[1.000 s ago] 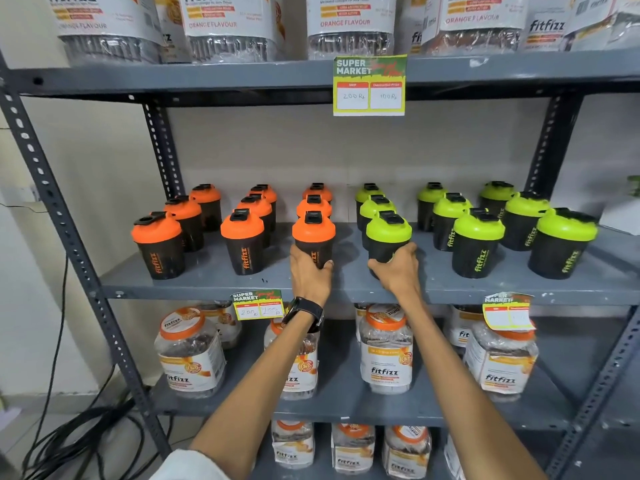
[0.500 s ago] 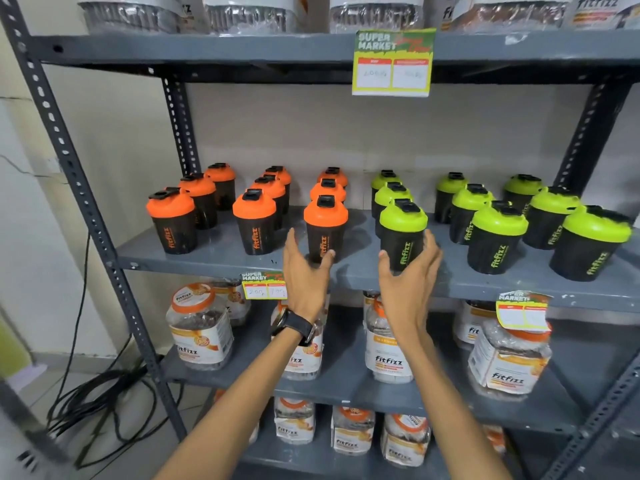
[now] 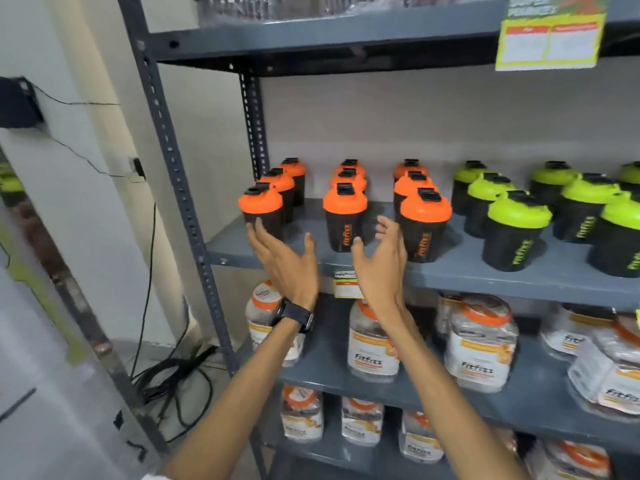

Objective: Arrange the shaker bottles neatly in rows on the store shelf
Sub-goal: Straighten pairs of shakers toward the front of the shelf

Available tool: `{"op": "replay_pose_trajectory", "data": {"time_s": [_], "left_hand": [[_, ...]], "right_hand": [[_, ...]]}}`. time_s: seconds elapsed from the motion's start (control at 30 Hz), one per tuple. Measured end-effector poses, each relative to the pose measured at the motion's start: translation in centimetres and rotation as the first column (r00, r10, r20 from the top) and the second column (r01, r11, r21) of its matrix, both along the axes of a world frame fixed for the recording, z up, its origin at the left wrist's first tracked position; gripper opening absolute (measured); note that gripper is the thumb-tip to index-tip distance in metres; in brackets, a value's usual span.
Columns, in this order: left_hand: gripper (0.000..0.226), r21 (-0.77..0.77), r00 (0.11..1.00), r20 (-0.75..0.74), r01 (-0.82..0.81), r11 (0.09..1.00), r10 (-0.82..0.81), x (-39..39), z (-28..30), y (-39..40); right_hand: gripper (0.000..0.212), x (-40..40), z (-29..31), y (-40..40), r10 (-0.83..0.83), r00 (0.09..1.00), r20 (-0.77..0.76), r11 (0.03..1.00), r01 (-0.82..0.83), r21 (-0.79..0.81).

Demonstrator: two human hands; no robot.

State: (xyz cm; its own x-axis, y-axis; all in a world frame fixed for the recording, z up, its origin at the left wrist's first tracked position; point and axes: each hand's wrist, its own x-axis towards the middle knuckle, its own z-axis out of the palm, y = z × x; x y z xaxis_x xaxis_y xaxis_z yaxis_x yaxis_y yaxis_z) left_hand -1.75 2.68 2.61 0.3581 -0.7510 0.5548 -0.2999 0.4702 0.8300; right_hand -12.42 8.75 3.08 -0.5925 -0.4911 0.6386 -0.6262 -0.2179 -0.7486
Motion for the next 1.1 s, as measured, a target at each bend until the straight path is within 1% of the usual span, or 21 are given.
{"op": "replay_pose_trajectory", "data": {"time_s": [0.07,0.17,0.27,0.33,0.4,0.43,0.5,0.57,0.67,0.8,1.1], "left_hand": [[0.103,0.088,0.999,0.031,-0.024,0.996,0.021,1.6,0.1,-2.7],[0.115,0.176,0.998,0.065,0.007,0.984,-0.018,3.6,0.5,-6.2],[0.115,0.248,0.988,0.09,0.099,0.964,-0.124,4.9,0.7,-8.7],[0.103,0.262,0.979,0.093,0.153,0.953,-0.183,5.3,0.9,-9.8],[0.088,0.285,0.97,0.079,0.2,0.937,-0.232,5.8,1.0,-10.4],[0.085,0.294,0.964,0.078,0.22,0.93,-0.253,6.0,1.0,-10.6],[0.087,0.291,0.96,0.059,0.247,0.924,-0.275,6.3,0.9,-10.8],[0.086,0.281,0.959,0.042,0.259,0.924,-0.281,6.5,0.8,-10.7],[0.081,0.274,0.96,0.036,0.258,0.926,-0.278,6.7,1.0,-10.2],[0.073,0.287,0.952,0.006,0.292,0.912,-0.307,6.9,1.4,-9.6],[0.074,0.295,0.95,-0.016,0.302,0.906,-0.312,6.9,1.7,-9.0]], "right_hand": [[0.068,1.2,-0.2,-2.3,-0.047,0.999,0.028,0.993,0.043,0.112],[0.091,2.2,-0.3,-5.4,-0.124,0.989,0.079,0.969,0.104,0.223],[0.106,2.7,0.2,-7.5,-0.199,0.971,0.133,0.95,0.157,0.269],[0.111,2.9,0.8,-8.3,-0.245,0.956,0.16,0.935,0.189,0.301],[0.109,3.1,1.2,-8.7,-0.275,0.946,0.17,0.924,0.21,0.321],[0.102,3.3,1.4,-8.8,-0.278,0.946,0.169,0.924,0.215,0.317],[0.084,3.6,1.5,-8.9,-0.278,0.945,0.17,0.927,0.218,0.306],[0.074,4.1,1.6,-8.7,-0.285,0.944,0.164,0.924,0.225,0.308],[0.073,4.4,1.9,-8.2,-0.288,0.948,0.139,0.914,0.228,0.336],[0.069,4.7,2.4,-7.6,-0.255,0.958,0.132,0.906,0.189,0.379],[0.068,5.3,2.8,-7.1,-0.227,0.963,0.142,0.904,0.154,0.399]]}}
